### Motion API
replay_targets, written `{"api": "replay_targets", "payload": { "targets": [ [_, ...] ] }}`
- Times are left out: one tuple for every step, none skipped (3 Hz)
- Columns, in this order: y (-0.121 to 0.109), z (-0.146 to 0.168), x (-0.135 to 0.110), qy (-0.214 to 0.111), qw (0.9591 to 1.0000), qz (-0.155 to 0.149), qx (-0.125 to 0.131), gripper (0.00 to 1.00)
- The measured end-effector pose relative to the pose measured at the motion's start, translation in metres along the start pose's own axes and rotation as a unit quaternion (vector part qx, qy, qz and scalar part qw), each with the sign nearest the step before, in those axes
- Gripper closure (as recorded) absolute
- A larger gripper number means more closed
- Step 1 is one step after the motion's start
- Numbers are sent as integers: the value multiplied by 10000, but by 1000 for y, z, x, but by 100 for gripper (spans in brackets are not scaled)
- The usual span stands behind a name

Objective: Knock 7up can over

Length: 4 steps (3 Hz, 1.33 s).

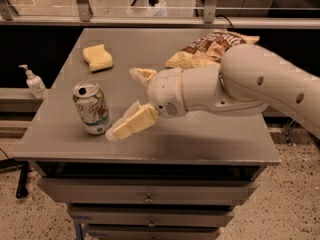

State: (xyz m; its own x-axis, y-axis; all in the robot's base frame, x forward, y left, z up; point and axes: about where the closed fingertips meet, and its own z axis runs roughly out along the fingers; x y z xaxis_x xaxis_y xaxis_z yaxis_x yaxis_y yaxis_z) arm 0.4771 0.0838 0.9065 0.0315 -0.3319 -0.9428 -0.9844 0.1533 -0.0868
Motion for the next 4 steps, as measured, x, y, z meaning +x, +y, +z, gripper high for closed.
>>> {"api": "replay_targets", "payload": {
  "targets": [
    [-4,31,6,-296,9994,131,-76,0],
    [-2,52,7,-508,9983,259,-150,0],
    [4,70,7,-666,9968,355,-250,18],
    [8,78,9,-754,9957,454,-293,39]
  ]
}}
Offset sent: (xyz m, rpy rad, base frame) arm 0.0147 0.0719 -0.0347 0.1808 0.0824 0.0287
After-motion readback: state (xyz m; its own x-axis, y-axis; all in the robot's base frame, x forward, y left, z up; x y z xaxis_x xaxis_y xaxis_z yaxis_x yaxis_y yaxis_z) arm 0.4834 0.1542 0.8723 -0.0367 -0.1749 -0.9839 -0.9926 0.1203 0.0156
